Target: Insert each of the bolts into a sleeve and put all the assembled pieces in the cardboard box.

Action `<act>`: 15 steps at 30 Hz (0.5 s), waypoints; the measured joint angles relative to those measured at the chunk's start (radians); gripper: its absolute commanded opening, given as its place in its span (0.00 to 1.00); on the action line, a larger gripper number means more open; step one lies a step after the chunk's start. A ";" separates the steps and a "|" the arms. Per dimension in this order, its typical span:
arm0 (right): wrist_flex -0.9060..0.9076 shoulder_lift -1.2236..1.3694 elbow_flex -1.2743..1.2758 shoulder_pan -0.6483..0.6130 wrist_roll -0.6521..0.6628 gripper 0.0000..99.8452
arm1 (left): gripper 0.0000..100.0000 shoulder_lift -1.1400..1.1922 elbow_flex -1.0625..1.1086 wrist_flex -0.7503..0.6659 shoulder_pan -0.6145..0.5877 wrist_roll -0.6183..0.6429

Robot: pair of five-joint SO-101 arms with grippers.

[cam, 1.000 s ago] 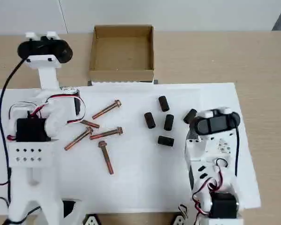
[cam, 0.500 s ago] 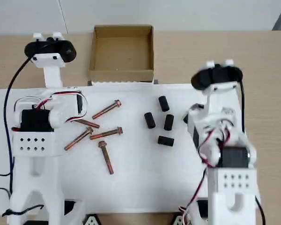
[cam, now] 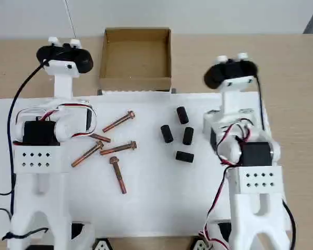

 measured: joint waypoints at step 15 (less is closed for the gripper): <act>-0.003 0.201 0.000 -0.008 -0.104 0.07 | 0.01 0.295 0.014 -0.209 0.000 -0.005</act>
